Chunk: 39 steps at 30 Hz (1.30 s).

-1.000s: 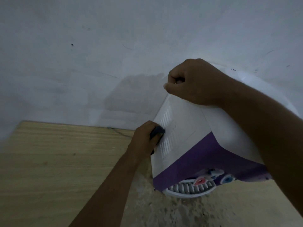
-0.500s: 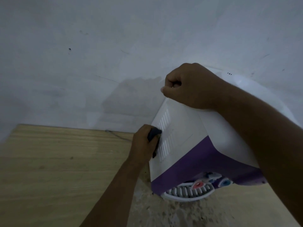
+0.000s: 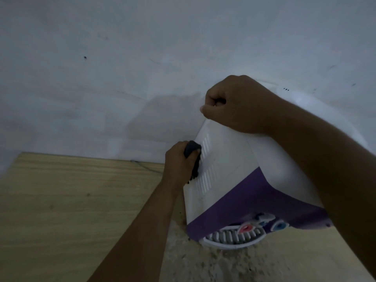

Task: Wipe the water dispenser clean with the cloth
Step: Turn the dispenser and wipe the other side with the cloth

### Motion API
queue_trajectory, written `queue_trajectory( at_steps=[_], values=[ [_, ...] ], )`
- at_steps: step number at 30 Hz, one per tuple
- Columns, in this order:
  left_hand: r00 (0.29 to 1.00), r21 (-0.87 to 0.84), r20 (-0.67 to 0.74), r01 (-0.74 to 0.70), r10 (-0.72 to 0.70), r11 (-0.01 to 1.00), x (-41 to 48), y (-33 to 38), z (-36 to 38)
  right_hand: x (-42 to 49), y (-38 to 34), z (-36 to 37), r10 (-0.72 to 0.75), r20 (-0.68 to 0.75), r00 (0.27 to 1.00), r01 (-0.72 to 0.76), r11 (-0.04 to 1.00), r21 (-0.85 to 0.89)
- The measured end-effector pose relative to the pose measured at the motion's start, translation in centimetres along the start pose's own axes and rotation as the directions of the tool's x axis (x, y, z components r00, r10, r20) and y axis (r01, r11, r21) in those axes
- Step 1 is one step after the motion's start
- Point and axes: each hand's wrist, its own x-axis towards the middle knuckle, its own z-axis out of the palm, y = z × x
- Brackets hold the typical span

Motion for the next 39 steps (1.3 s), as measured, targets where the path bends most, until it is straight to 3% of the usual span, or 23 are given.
queue_trajectory(
  at_steps=[5,9,12,17,19,23,25,28,34,39],
  values=[
    [0.999,0.147,-0.026,-0.031,0.035,0.989,2.5,-0.8,0.8,-0.1,0.1,-0.1,0.006,-0.012,1.0,-0.006,1.0,0.005],
    [0.992,0.119,-0.005,-0.125,0.126,0.985,0.5,-0.3,0.5,-0.1,0.1,-0.1,0.001,-0.012,1.0,-0.001,1.0,0.007],
    [0.977,0.054,0.127,-0.18,0.172,0.982,-1.4,0.1,-0.9,0.0,0.2,0.0,-0.003,-0.006,1.0,0.003,1.0,0.002],
    [0.907,0.128,0.418,-0.004,-0.05,0.992,-1.7,1.4,-3.4,0.0,0.2,0.0,-0.011,-0.01,1.0,0.011,1.0,-0.017],
    [0.92,0.179,0.385,-0.005,-0.066,0.984,-1.1,1.9,-3.3,0.0,0.1,0.0,-0.01,-0.014,1.0,0.01,1.0,-0.017],
    [0.995,0.19,0.097,0.018,-0.037,0.982,0.5,2.0,-1.2,-0.1,0.0,0.0,0.001,-0.025,1.0,-0.001,1.0,-0.02],
    [0.998,0.188,0.034,0.046,-0.054,0.981,1.1,1.9,-0.1,-0.1,0.0,-0.1,0.009,-0.021,1.0,-0.009,1.0,-0.013],
    [1.0,0.147,0.022,0.019,-0.023,0.989,0.6,1.8,0.3,-0.1,0.1,-0.1,0.01,-0.017,1.0,-0.011,1.0,-0.008],
    [0.974,0.074,0.125,-0.198,0.188,0.978,-2.2,2.8,-1.0,0.1,0.1,0.0,0.012,-0.011,1.0,-0.012,1.0,-0.016],
    [0.964,0.057,0.072,-0.259,0.254,0.964,-2.4,5.2,-0.9,0.1,0.1,0.1,0.012,-0.012,1.0,-0.013,1.0,-0.025]
  ],
)
